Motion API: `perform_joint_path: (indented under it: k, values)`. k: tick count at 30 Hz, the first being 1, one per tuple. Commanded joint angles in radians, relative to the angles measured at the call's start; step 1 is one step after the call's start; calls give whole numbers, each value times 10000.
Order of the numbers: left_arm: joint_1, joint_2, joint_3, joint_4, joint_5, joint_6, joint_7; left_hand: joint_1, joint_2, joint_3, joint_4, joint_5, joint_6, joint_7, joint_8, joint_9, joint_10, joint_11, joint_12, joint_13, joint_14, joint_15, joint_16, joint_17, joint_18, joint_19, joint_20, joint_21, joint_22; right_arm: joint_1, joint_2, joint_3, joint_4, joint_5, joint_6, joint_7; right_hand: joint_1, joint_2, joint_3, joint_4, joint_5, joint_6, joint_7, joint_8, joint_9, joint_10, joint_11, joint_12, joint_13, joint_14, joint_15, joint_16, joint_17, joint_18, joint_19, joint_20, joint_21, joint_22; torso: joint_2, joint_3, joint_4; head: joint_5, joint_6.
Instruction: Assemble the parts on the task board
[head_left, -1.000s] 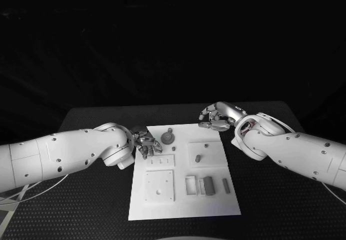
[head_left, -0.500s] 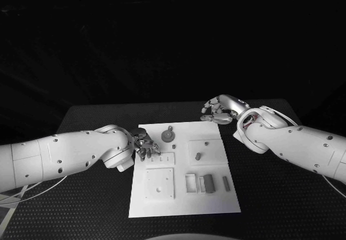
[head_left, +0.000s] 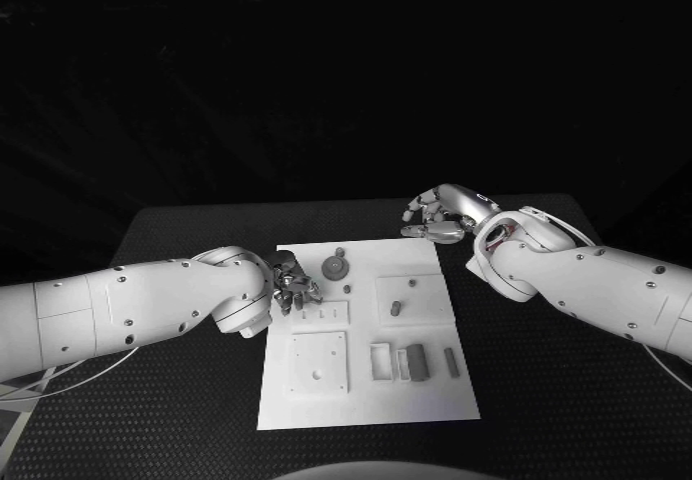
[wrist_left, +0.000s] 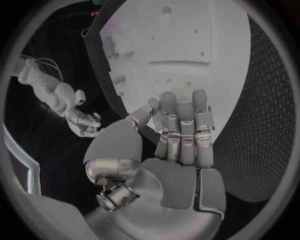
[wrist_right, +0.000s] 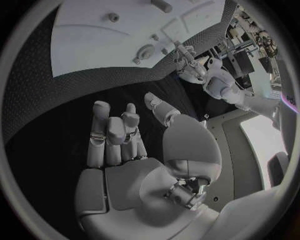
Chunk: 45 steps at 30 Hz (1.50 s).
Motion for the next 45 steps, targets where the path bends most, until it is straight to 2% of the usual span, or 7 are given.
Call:
perform_joint_path:
  k: [1, 6, 12, 18, 27, 35, 45]
  values:
    - [-2, 50, 2, -10, -596, 269, -209, -72, -78, 44, 5, 165, 686, -530, -79, 2192, -156, -209, 91, -22, 6, -319, 113, -90, -139, 319, -269, 49, 38, 5, 12, 6, 19, -4, 82, 108, 14, 70, 5, -44, 14, 172, 231, -46, -7, -54, 33, -51, -14, 7, 46, -48, 9, 129, -23, 28, -54, 175, -2, -1, 19, -15, -37]
    - [-2, 78, 2, -4, -608, 406, -267, -89, -86, 45, 17, 213, 707, -536, -107, 2233, -169, -214, 144, -36, -11, -327, 196, -183, -138, 327, -274, 50, 73, 5, 3, 6, 23, -4, 116, 94, 19, 81, 5, -52, 15, 174, 232, -47, -6, -56, 35, -51, -14, 5, 48, -48, 10, 129, -26, 29, -56, 176, 1, 0, 17, -23, -56]
    - [-18, 154, 1, 25, -679, 547, -296, -95, -91, 59, 15, 337, 725, -539, -152, 2281, -195, -217, 206, -57, -50, -332, 301, -309, -139, 322, -276, 41, 118, 5, -20, 6, 36, -4, 133, 78, 39, 112, 8, -77, 17, 177, 234, -52, -4, -59, 37, -49, -13, 1, 51, -49, 12, 129, -32, 31, -58, 178, -5, -10, 41, -35, -141]
    - [-67, 180, 1, 26, -679, 522, -295, -105, -91, 56, 20, 353, 731, -539, -168, 2296, -203, -217, 225, -65, -61, -333, 335, -351, -139, 324, -276, 39, 132, 5, -19, 6, 46, -4, 159, 72, 43, 121, 7, -86, 16, 178, 235, -55, -3, -59, 38, -48, -13, 0, 52, -49, 13, 129, -33, 32, -59, 179, 1, -16, 44, -21, -149]
    - [-287, 234, 2, -36, -676, 336, -283, -134, -104, 47, 44, 354, 734, -536, -198, 2315, -220, -216, 251, -80, -84, -333, 382, -421, -139, 321, -273, 29, 150, 5, -51, 6, 30, -36, 178, 32, 67, 145, 10, -117, 18, 182, 237, -59, -1, -65, 40, -48, -12, -5, 54, -50, 15, 129, -39, 34, -61, 182, 1, -19, 30, -30, -162]
    - [-321, 210, 3, -27, -676, 239, -268, -135, -115, 52, 50, 372, 750, -540, -214, 2332, -223, -219, 276, -89, -93, -336, 424, -472, -139, 325, -277, 24, 164, 4, -49, 6, 25, -44, 204, -1, 72, 164, 10, -125, 18, 183, 238, -63, -1, -68, 42, -48, -12, -7, 55, -51, 16, 129, -41, 36, -62, 182, -3, -5, 14, -35, -170]
    - [-346, 207, 3, -55, -668, 244, -267, -144, -126, 51, 67, 379, 770, -545, -233, 2350, -225, -224, 304, -100, -101, -341, 473, -530, -139, 333, -280, 20, 181, 4, -52, 6, 27, -63, 216, -16, 64, 200, 6, -125, 16, 182, 241, -69, 0, -72, 45, -47, -13, -11, 58, -53, 18, 129, -42, 42, -63, 183, 4, -5, 22, -87, -168]
